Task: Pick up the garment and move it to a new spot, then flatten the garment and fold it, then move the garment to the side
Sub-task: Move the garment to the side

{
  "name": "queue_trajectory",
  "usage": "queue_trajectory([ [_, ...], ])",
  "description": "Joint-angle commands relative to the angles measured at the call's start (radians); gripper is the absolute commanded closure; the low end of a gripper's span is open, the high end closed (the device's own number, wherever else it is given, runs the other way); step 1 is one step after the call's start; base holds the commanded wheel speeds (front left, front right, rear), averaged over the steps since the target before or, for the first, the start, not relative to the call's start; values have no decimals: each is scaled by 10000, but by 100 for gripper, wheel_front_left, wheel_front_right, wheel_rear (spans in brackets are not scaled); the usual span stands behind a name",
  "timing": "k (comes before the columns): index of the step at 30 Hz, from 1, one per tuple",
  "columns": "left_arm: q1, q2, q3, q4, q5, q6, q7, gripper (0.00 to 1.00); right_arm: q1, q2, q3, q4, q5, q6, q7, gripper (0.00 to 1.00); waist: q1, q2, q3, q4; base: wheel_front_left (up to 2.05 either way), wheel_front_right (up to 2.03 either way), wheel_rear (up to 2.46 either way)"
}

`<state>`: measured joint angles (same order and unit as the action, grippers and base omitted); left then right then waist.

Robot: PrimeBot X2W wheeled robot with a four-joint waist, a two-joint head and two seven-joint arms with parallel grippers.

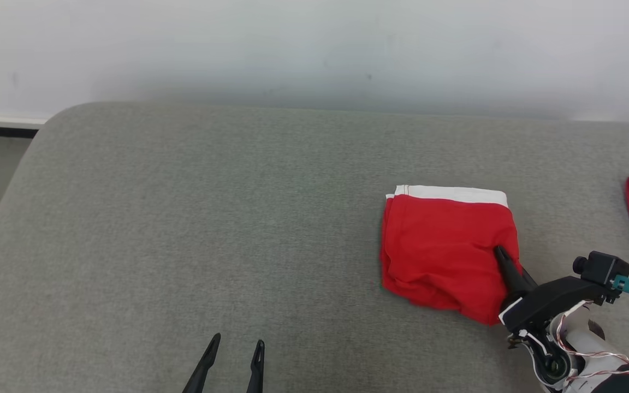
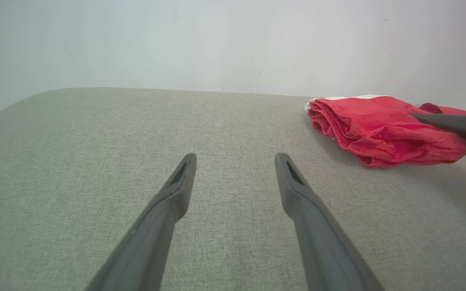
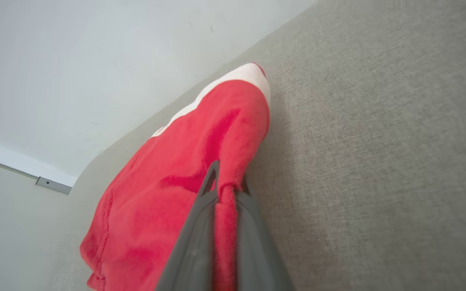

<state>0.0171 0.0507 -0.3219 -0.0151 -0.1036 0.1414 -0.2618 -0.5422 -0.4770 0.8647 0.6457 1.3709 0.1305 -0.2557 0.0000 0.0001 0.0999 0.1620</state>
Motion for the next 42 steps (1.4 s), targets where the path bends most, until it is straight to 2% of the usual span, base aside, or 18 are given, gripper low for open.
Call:
queue_trajectory([
  [1,117,3,60,-22,105,-29,-38,0,39,-86,76,-4,-147,3,-69,100,0,-1,-77,-316,0,0,0],
  [5,117,2,91,-51,111,-59,-38,0,54,-136,72,-10,-339,3,-92,100,0,-1,-73,-699,0,0,0],
  [18,-207,6,252,-45,279,-146,-38,0,167,-4,-390,-419,-1075,3,-86,100,0,-1,272,-2824,0,0,0],
  [25,-445,41,303,12,416,-236,-38,0,-2,138,-391,-667,-1085,3,-87,100,0,-1,501,-3683,0,0,0],
  [33,-972,66,152,80,566,-448,-38,0,-784,-292,-73,-914,-1045,3,-88,100,0,-1,1221,-3734,0,0,0],
  [42,-1983,97,-108,-100,824,-652,-38,0,-2538,-1808,925,-1494,-956,3,-88,100,0,-1,2584,-3113,0,0,0],
])
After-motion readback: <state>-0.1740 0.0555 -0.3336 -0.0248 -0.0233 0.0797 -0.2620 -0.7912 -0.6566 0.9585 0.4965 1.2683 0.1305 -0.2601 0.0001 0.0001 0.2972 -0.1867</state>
